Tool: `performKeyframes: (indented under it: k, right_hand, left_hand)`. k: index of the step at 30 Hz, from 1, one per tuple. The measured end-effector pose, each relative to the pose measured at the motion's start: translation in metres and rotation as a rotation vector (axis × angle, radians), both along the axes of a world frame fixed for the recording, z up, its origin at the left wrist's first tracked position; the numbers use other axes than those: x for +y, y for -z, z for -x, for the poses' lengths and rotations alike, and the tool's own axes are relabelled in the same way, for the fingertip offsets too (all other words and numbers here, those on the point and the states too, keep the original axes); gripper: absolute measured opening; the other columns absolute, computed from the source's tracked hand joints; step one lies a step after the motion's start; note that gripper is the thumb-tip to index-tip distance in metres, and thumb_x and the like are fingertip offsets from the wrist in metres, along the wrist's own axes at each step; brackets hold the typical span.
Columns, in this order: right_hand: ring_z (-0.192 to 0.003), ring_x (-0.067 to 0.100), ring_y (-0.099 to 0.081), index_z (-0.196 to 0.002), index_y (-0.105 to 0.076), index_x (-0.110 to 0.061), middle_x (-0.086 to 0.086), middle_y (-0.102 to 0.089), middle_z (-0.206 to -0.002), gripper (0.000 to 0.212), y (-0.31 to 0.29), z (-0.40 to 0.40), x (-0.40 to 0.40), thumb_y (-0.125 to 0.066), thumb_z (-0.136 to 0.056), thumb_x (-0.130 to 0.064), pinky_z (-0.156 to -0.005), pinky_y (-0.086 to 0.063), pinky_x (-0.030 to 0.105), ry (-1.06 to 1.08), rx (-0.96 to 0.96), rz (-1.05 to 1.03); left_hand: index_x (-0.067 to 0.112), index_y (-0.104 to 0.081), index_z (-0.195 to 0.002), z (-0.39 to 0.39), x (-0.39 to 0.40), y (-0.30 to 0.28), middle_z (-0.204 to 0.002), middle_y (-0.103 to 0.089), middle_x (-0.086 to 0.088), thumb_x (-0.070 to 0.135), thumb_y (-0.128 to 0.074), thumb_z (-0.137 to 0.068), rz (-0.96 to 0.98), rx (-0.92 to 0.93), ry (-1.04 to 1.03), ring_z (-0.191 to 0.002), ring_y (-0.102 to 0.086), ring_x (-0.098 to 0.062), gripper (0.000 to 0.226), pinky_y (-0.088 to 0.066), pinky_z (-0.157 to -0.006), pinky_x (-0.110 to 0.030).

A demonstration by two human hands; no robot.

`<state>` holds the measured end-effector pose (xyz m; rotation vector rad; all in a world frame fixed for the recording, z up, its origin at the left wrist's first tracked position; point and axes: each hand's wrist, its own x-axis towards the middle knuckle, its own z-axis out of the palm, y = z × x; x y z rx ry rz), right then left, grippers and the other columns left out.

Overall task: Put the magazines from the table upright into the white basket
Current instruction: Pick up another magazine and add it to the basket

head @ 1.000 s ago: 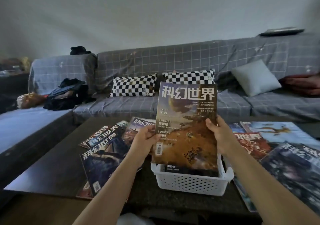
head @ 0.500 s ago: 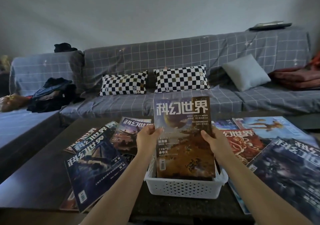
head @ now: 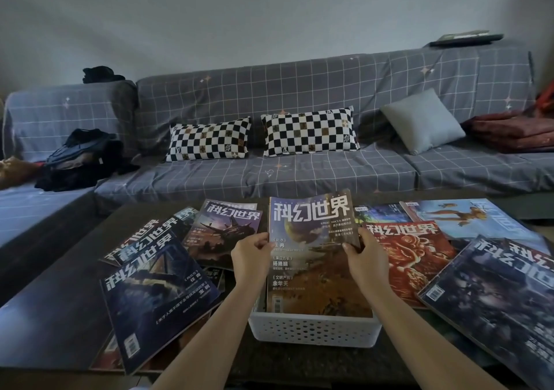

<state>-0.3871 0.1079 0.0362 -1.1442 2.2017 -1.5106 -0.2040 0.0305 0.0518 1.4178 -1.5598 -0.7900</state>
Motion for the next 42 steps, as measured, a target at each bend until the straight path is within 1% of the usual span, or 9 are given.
performKeyframes:
  k: [3,7,14,17,22,32,37,39,42]
  right_hand:
    - [-0.094,0.017,-0.056,-0.121,-0.058,-0.013,0.002,-0.064,-0.106,0.034,-0.003,0.003,-0.001,-0.063,-0.087,-0.013,-0.074,-0.048,0.025,0.061,0.117,-0.075]
    - [-0.119,0.026,-0.042,-0.128,-0.056,-0.016,0.006,-0.056,-0.125,0.045,0.000,0.013,-0.003,-0.064,-0.086,-0.031,-0.101,-0.035,0.039,0.124,0.273,-0.303]
    - [-0.123,0.030,-0.037,-0.128,-0.053,-0.026,0.002,-0.054,-0.128,0.042,0.002,0.018,-0.006,-0.058,-0.088,-0.038,-0.101,-0.033,0.045,0.072,0.233,-0.362]
    - [-0.127,0.031,-0.033,-0.134,-0.047,-0.029,0.001,-0.050,-0.133,0.047,0.002,0.020,-0.007,-0.054,-0.090,-0.042,-0.101,-0.030,0.047,0.037,0.232,-0.404]
    - [-0.132,0.032,-0.029,-0.135,-0.047,-0.029,0.002,-0.048,-0.136,0.049,0.003,0.021,-0.008,-0.056,-0.089,-0.043,-0.104,-0.028,0.050,0.024,0.224,-0.422]
    - [-0.130,0.031,-0.036,-0.137,-0.045,-0.022,0.004,-0.051,-0.135,0.055,0.006,0.023,-0.010,-0.055,-0.088,-0.045,-0.107,-0.031,0.048,0.015,0.237,-0.446]
    - [-0.134,0.028,-0.034,-0.143,-0.035,-0.020,0.007,-0.047,-0.141,0.063,-0.002,0.009,-0.002,-0.056,-0.088,-0.044,-0.113,-0.021,0.044,0.050,0.289,-0.302]
    - [-0.133,0.027,-0.032,-0.138,-0.042,-0.021,0.005,-0.046,-0.141,0.056,-0.010,-0.007,0.004,-0.059,-0.088,-0.039,-0.110,-0.021,0.042,0.019,0.299,-0.152]
    - [-0.124,0.019,-0.036,-0.131,-0.051,-0.021,0.000,-0.050,-0.134,0.047,-0.023,-0.036,0.006,-0.062,-0.087,-0.032,-0.102,-0.030,0.034,-0.133,0.313,0.014]
  left_hand:
    - [0.016,-0.074,-0.106,0.003,0.000,0.001,-0.075,-0.064,0.019,0.012,-0.071,-0.084,0.010,-0.022,-0.005,-0.065,-0.055,0.005,0.022,-0.035,-0.051,-0.004]
    - [0.035,-0.057,-0.060,0.004,-0.002,0.008,-0.059,-0.060,0.012,0.007,-0.062,-0.088,0.021,-0.110,0.033,-0.052,-0.051,-0.007,0.040,-0.039,-0.051,-0.019]
    - [0.009,-0.073,-0.095,0.007,-0.001,0.013,-0.105,-0.068,-0.017,0.013,-0.057,-0.094,0.047,-0.209,0.041,-0.077,-0.066,-0.027,0.016,-0.052,-0.059,-0.031]
    - [0.013,-0.073,-0.091,0.009,0.001,0.013,-0.085,-0.072,-0.003,0.014,-0.055,-0.095,0.068,-0.213,-0.004,-0.053,-0.053,-0.009,0.018,-0.033,-0.046,-0.016]
    - [0.012,-0.068,-0.076,0.008,0.005,0.011,-0.064,-0.064,0.000,0.012,-0.053,-0.094,0.057,-0.197,-0.023,-0.045,-0.042,-0.005,0.023,-0.027,-0.042,-0.011]
    - [0.015,-0.043,-0.055,0.004,0.009,0.008,-0.047,-0.040,0.004,0.015,-0.053,-0.094,0.103,-0.292,0.036,-0.042,-0.032,-0.008,0.041,-0.025,-0.044,-0.021]
    - [0.016,-0.059,-0.073,0.002,0.020,0.006,-0.056,-0.049,0.008,0.020,-0.053,-0.094,0.082,-0.180,0.090,-0.047,-0.043,-0.004,0.022,-0.029,-0.043,-0.013]
    - [0.019,-0.067,-0.105,-0.003,0.024,0.004,-0.089,-0.070,0.002,0.023,-0.053,-0.094,0.087,-0.113,0.102,-0.072,-0.061,-0.005,0.018,-0.043,-0.059,-0.012]
    - [0.018,-0.055,-0.133,-0.021,0.025,-0.002,-0.126,-0.063,0.000,0.030,-0.054,-0.095,0.103,-0.077,0.060,-0.107,-0.060,-0.008,0.041,-0.048,-0.085,-0.021]
